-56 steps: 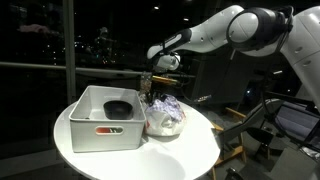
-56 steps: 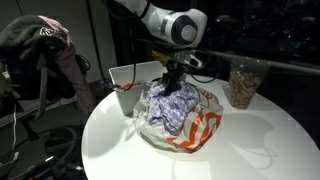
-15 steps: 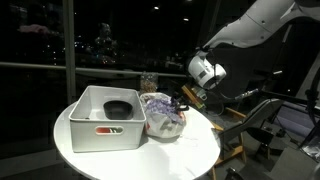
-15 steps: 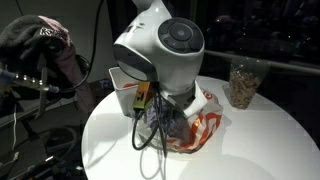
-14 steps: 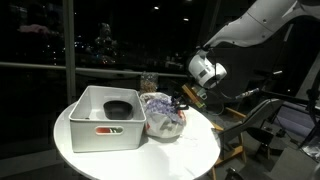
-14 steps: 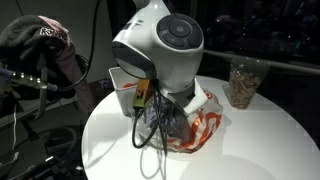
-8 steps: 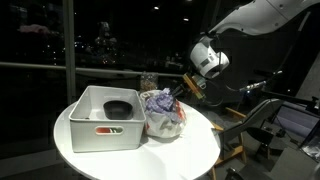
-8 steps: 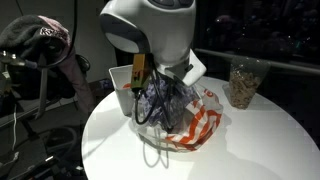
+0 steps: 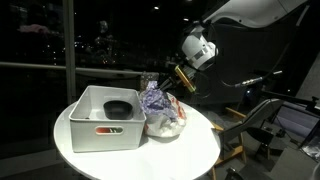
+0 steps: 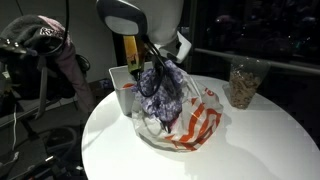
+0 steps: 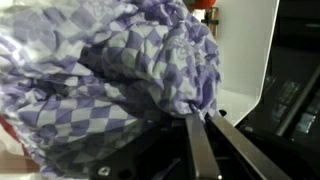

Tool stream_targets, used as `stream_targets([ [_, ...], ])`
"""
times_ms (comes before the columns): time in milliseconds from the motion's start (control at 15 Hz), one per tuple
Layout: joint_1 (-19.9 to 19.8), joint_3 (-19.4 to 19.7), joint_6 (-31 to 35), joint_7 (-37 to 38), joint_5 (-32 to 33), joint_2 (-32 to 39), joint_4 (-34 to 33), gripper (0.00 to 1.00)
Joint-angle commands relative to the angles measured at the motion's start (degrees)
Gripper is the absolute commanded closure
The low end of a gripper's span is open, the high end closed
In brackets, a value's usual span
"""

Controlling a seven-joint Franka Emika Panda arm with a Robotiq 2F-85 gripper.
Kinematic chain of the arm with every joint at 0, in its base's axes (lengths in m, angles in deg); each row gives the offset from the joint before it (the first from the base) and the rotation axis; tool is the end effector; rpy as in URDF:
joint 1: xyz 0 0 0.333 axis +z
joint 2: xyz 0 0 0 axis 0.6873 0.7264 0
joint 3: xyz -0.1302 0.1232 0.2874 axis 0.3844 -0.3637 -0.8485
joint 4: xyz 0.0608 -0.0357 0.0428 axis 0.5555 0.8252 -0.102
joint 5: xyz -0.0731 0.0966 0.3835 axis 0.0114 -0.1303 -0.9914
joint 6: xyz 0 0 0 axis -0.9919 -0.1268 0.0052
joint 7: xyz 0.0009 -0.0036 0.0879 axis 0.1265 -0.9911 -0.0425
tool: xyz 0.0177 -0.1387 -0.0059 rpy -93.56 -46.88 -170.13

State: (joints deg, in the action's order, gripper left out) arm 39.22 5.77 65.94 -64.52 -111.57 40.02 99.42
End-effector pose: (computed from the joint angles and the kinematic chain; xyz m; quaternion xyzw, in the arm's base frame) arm 0.5852 0.0160 0.3247 -0.9089 0.2279 -0.1429 0.3187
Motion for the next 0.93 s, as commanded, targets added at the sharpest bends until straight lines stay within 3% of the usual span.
stream_targets([
  [0,2.07,1.91,-4.39,4.8,7.53,5.28,-4.23,0.98],
  [333,3.29,5.45,-5.95,20.42,25.11,12.65,-7.78,0.98],
  [600,4.23,6.56,-10.98,30.63,39.68,18.23,-14.74,0.98],
  [733,4.47,5.89,-16.56,32.83,44.14,20.92,-19.66,0.98],
  [867,3.27,3.57,-22.51,29.54,43.48,23.32,-24.48,0.98],
])
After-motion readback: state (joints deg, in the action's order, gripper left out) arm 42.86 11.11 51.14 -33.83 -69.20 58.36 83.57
